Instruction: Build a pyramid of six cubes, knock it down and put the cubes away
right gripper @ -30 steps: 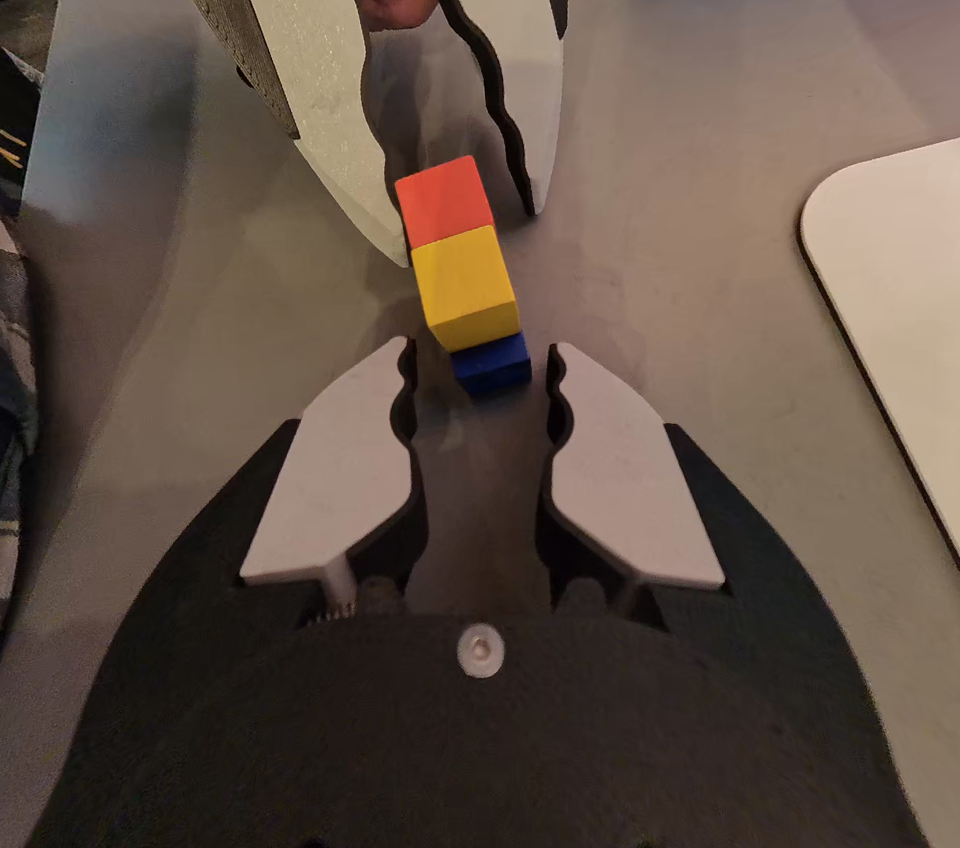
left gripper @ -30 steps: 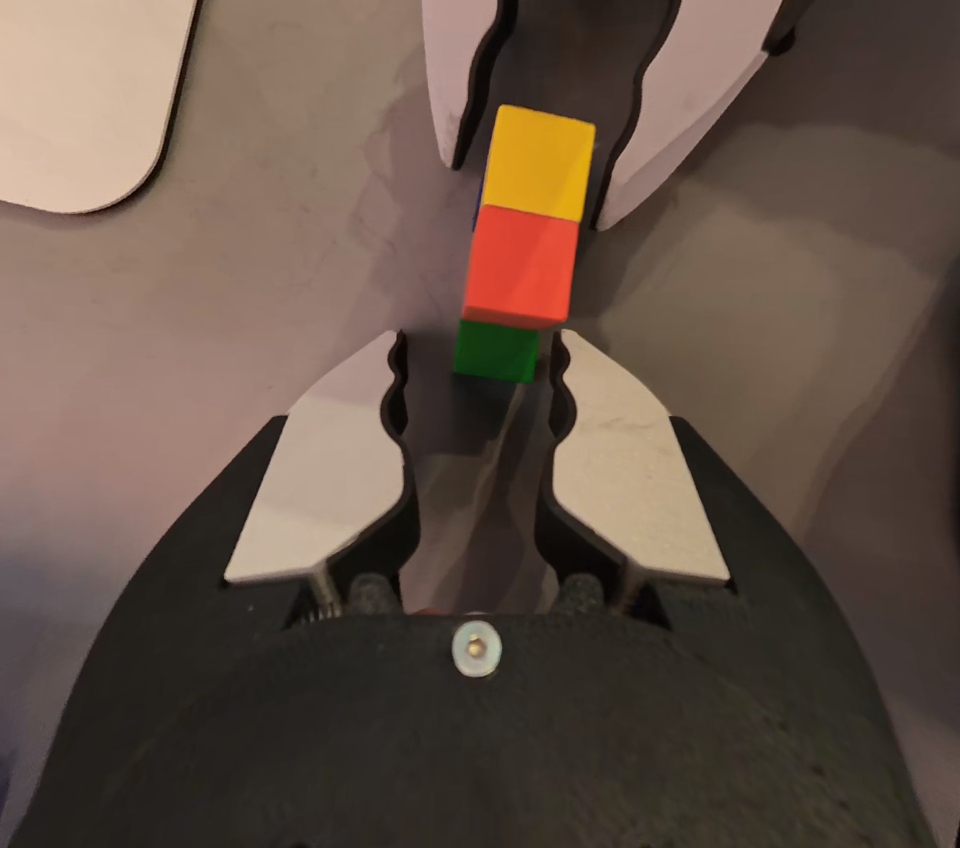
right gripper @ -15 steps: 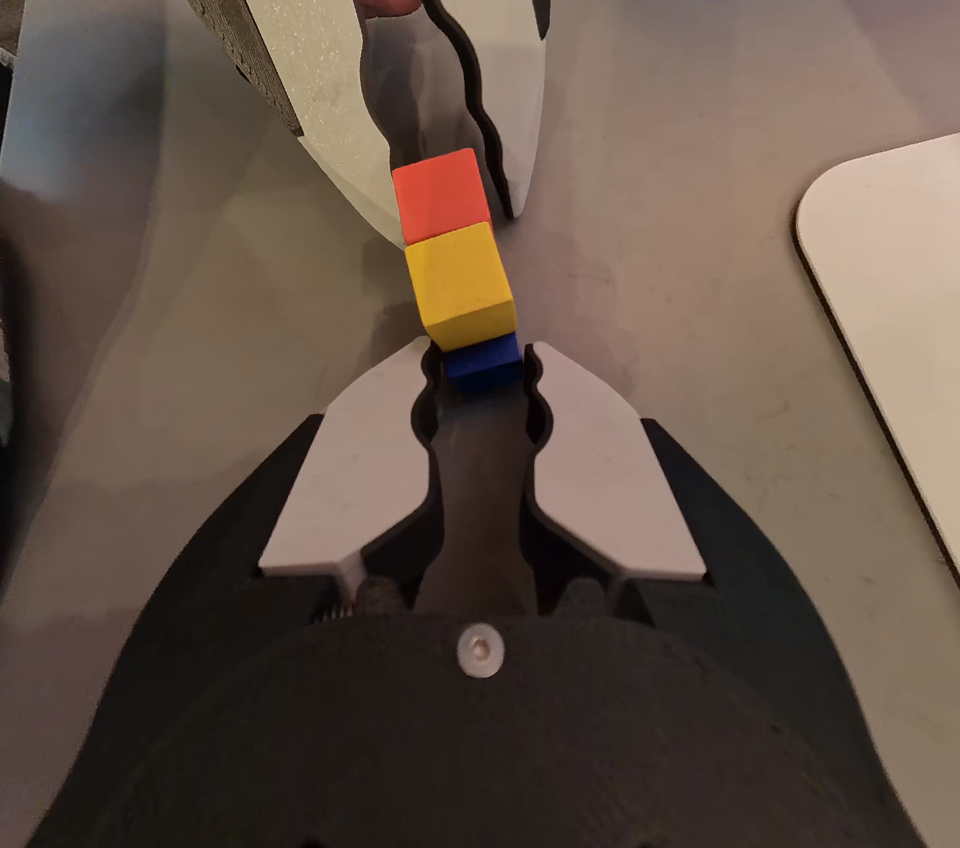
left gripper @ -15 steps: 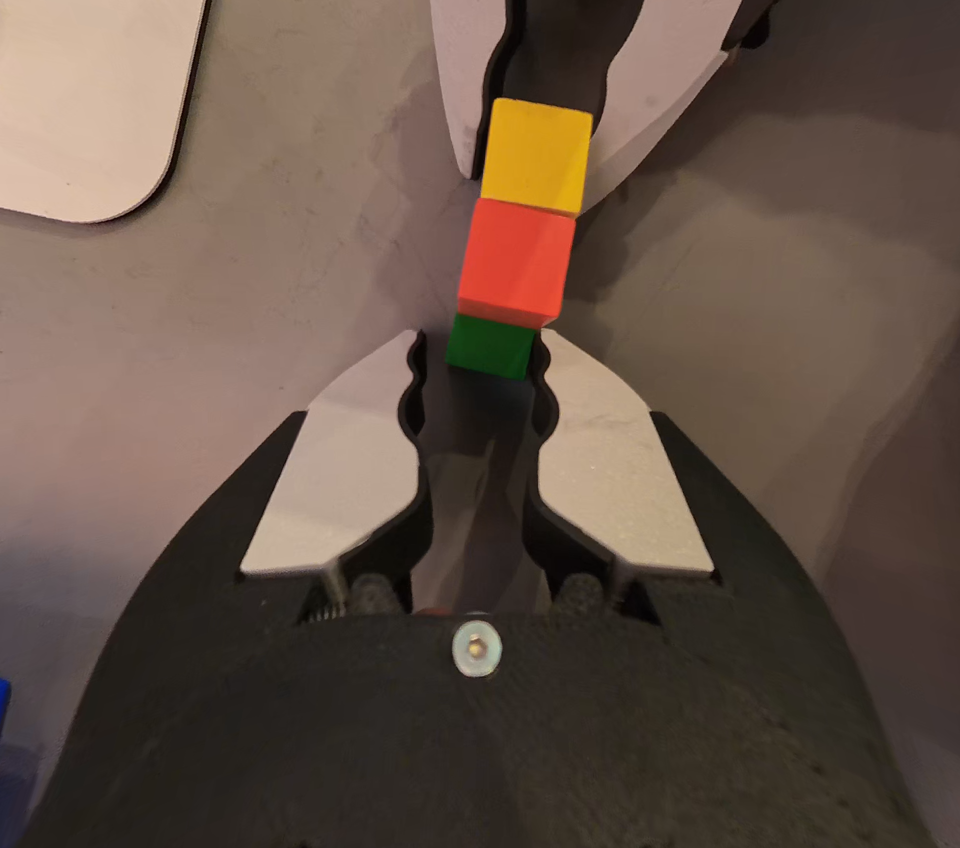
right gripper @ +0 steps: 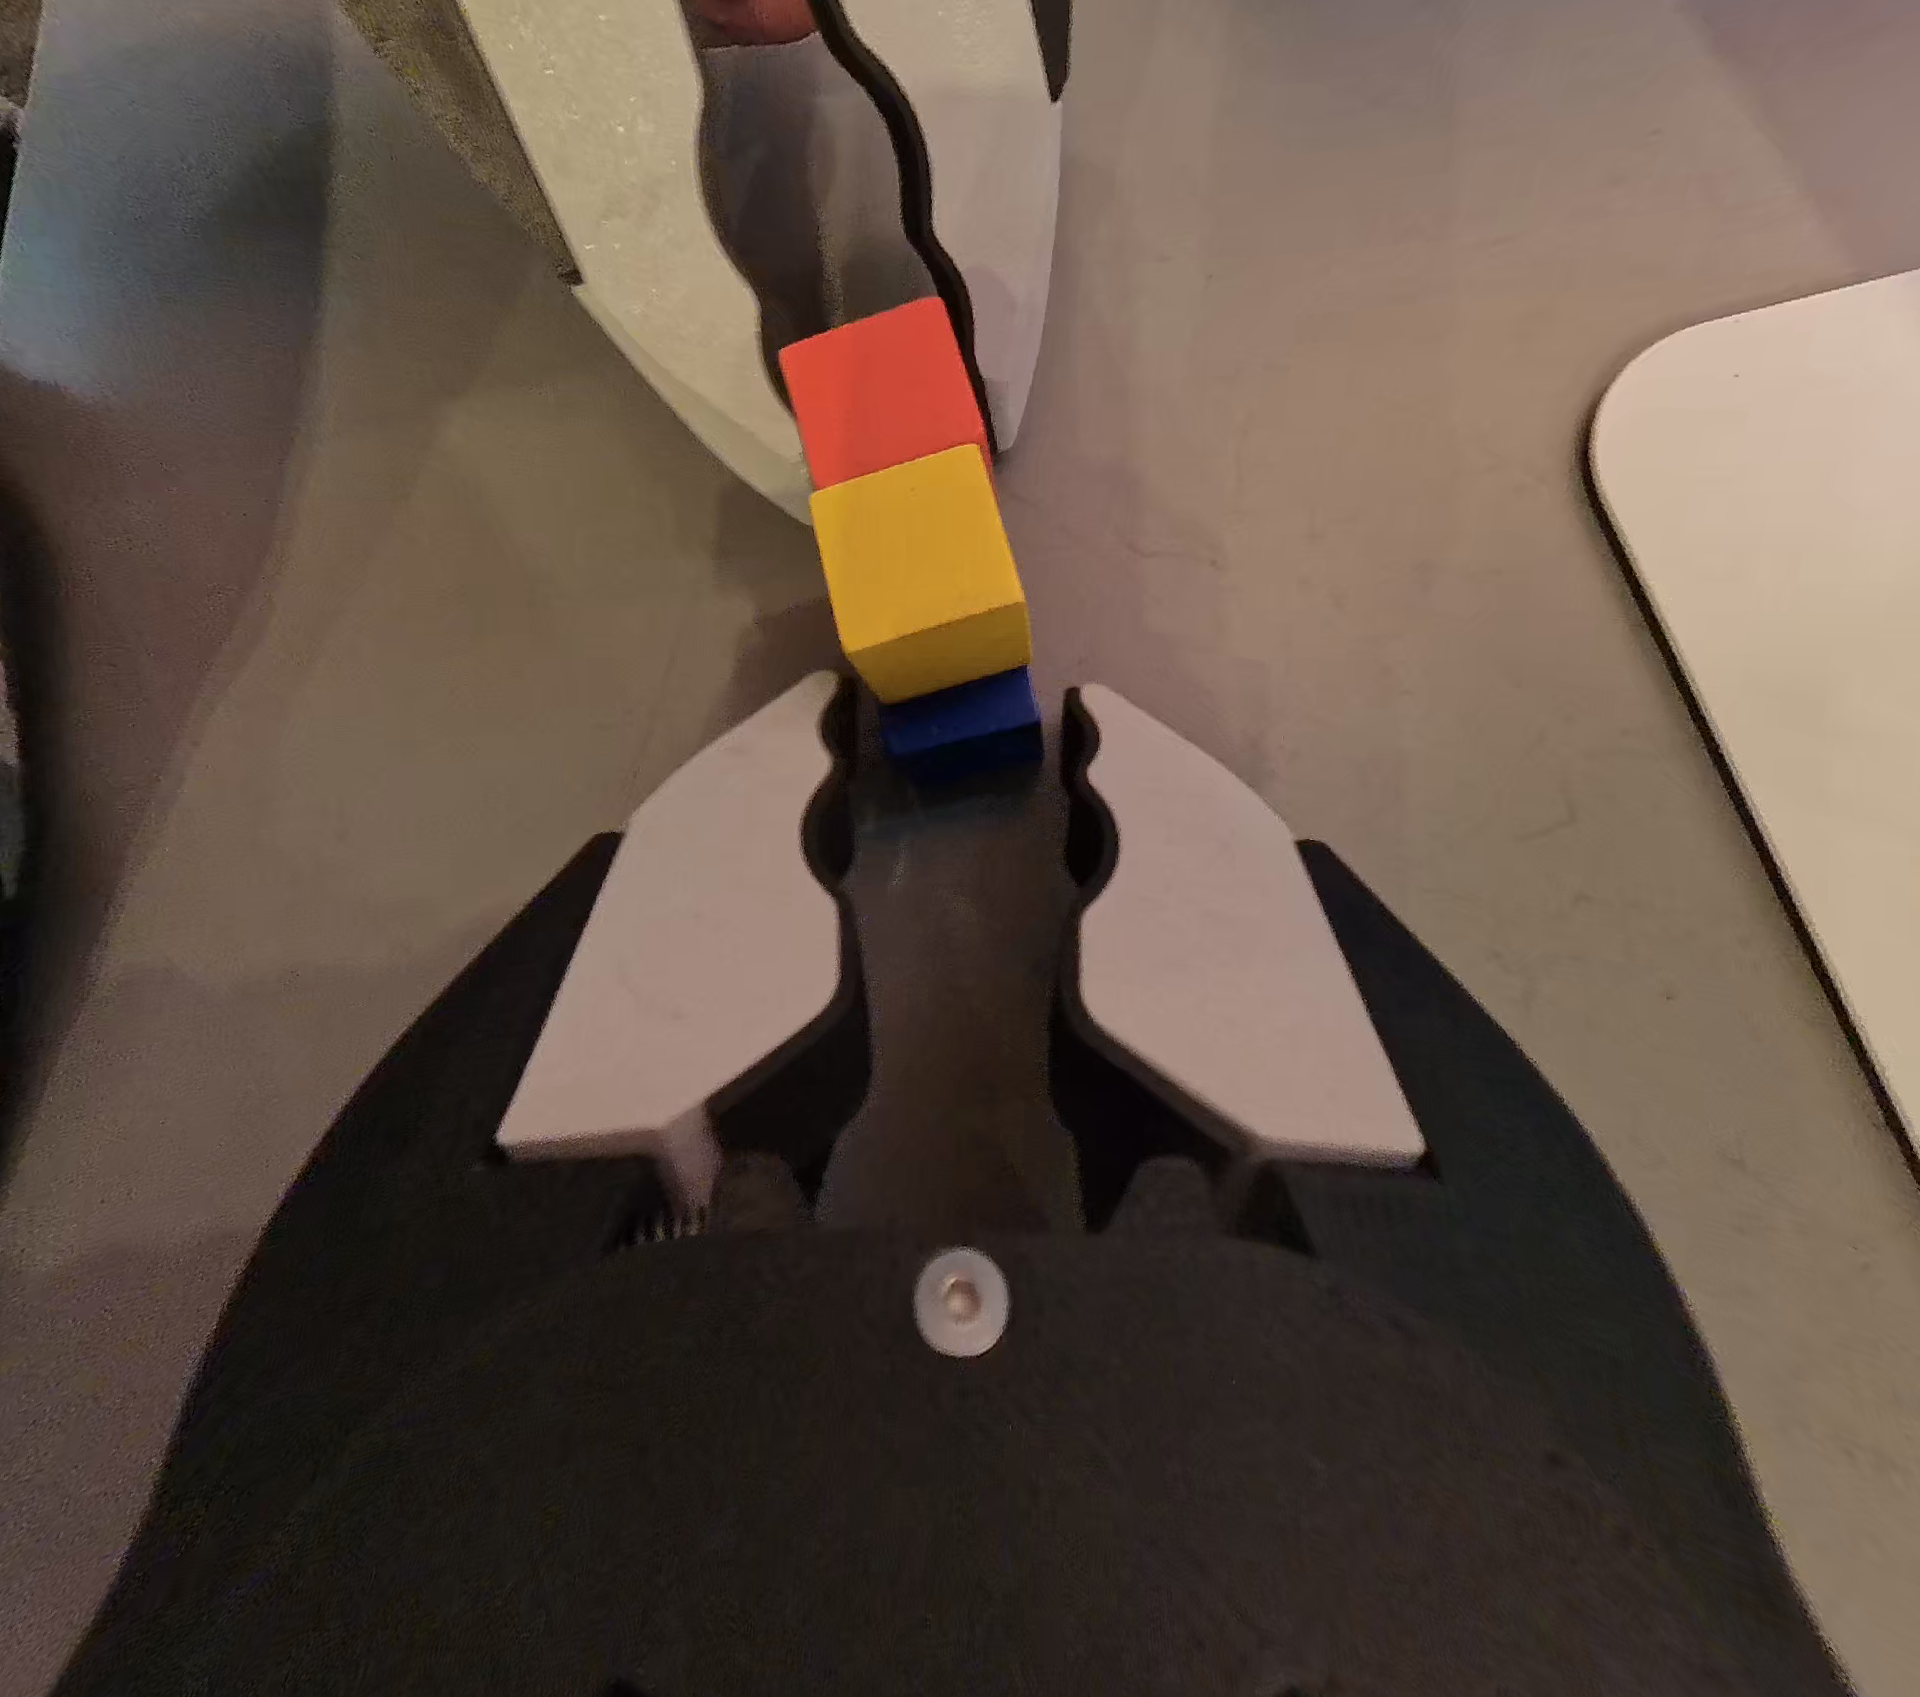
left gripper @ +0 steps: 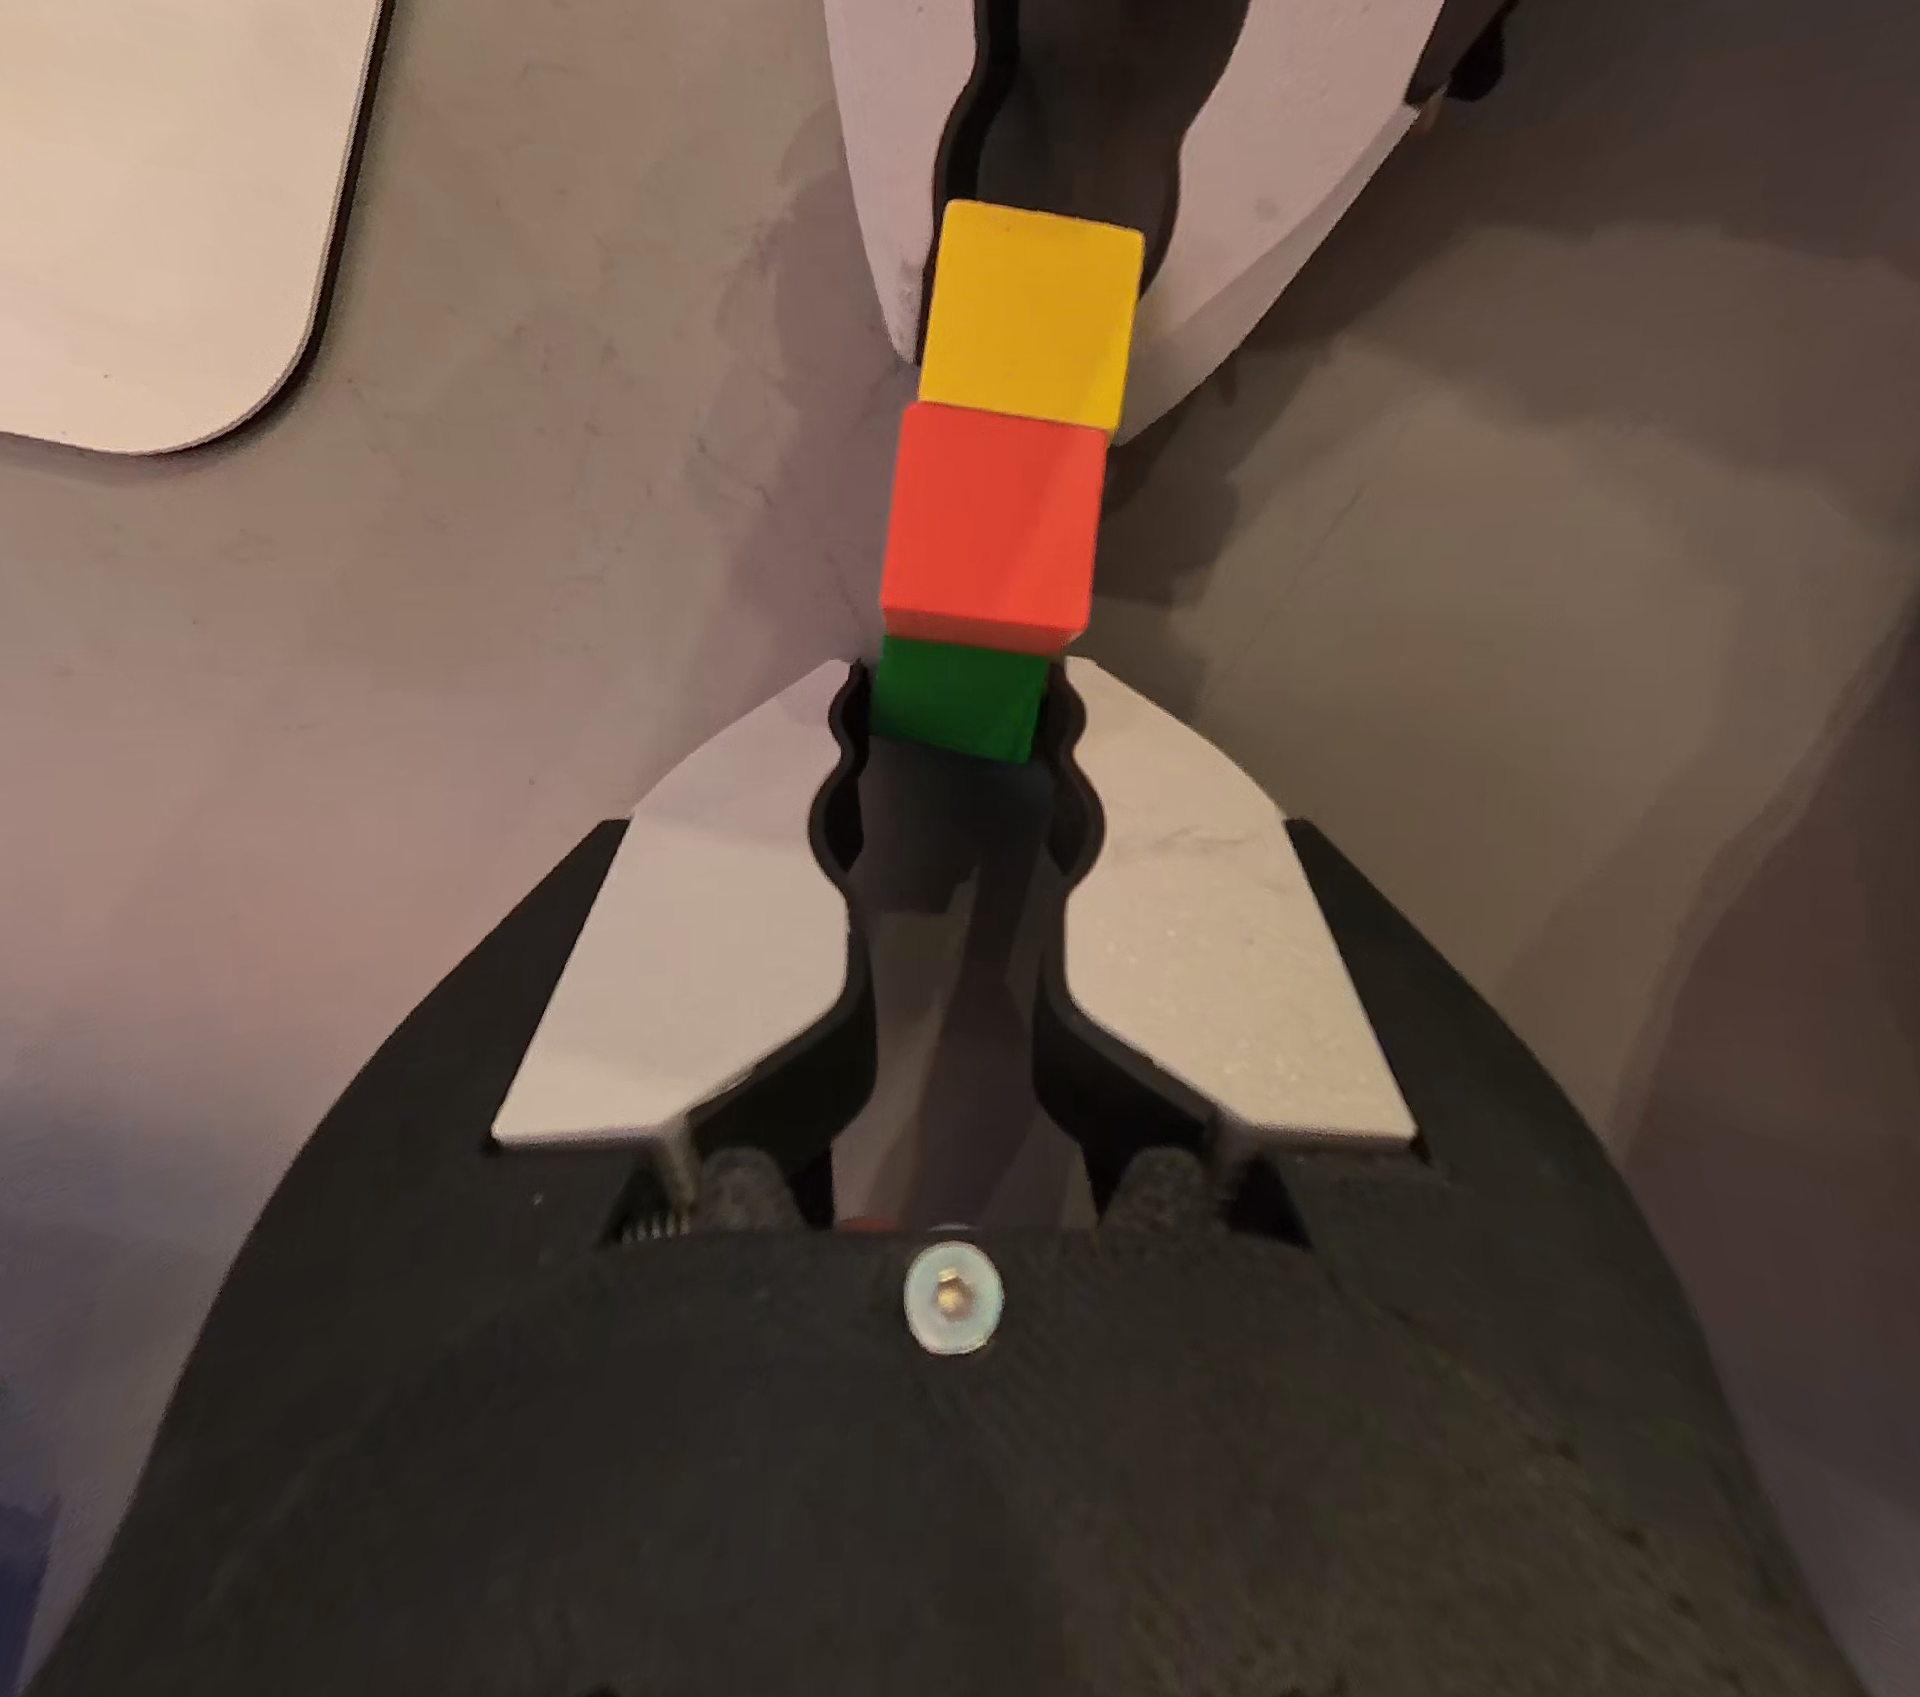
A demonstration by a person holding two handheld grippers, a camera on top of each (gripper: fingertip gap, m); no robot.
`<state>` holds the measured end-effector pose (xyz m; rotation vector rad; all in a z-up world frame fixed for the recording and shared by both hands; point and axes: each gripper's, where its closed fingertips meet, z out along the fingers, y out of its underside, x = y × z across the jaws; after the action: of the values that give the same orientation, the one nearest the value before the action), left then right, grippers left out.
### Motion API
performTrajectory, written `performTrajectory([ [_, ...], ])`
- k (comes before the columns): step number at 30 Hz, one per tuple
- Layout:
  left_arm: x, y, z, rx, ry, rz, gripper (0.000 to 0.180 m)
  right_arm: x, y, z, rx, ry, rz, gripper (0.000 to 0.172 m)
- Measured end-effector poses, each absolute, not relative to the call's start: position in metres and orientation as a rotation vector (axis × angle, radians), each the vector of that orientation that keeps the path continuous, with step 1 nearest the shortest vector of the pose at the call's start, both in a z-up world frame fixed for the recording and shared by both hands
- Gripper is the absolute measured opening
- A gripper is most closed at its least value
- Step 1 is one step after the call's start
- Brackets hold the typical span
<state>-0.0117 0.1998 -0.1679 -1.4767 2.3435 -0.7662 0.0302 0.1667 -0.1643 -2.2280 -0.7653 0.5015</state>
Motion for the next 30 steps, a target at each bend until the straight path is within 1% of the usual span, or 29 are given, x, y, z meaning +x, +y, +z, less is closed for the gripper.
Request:
performTrajectory([
  [1, -0.012, 0.199, -0.168, -1.479, 2.348, -0.776, 0.035, 0.030, 0.168, -0.163, -2.225, -0.755, 0.506, 0.044],
  [2, -0.012, 0.200, -0.168, -1.492, 2.343, -0.777, 0.042, 0.029, 0.169, -0.161, -2.215, -0.742, 0.518, 0.047],
  [3, -0.012, 0.201, -0.167, -1.507, 2.342, -0.777, 0.050, 0.029, 0.169, -0.158, -2.199, -0.729, 0.534, 0.048],
  [4, -0.013, 0.201, -0.166, -1.507, 2.344, -0.781, 0.052, 0.028, 0.168, -0.154, -2.180, -0.717, 0.549, 0.048],
  [7, -0.011, 0.200, -0.157, -1.478, 2.326, -0.803, 0.052, 0.026, 0.168, -0.145, -2.136, -0.713, 0.571, 0.045],
  [11, -0.004, 0.195, -0.146, -1.425, 2.320, -0.818, 0.046, 0.018, 0.171, -0.138, -2.110, -0.758, 0.563, 0.039],
  [16, 0.002, 0.191, -0.144, -1.385, 2.332, -0.812, 0.033, 0.014, 0.175, -0.134, -2.105, -0.784, 0.553, 0.030],
  [18, 0.002, 0.191, -0.144, -1.380, 2.336, -0.814, 0.028, 0.014, 0.175, -0.135, -2.107, -0.793, 0.550, 0.029],
  [30, 0.001, 0.189, -0.143, -1.344, 2.387, -0.818, 0.028, 0.013, 0.176, -0.134, -2.110, -0.758, 0.530, 0.029],
])
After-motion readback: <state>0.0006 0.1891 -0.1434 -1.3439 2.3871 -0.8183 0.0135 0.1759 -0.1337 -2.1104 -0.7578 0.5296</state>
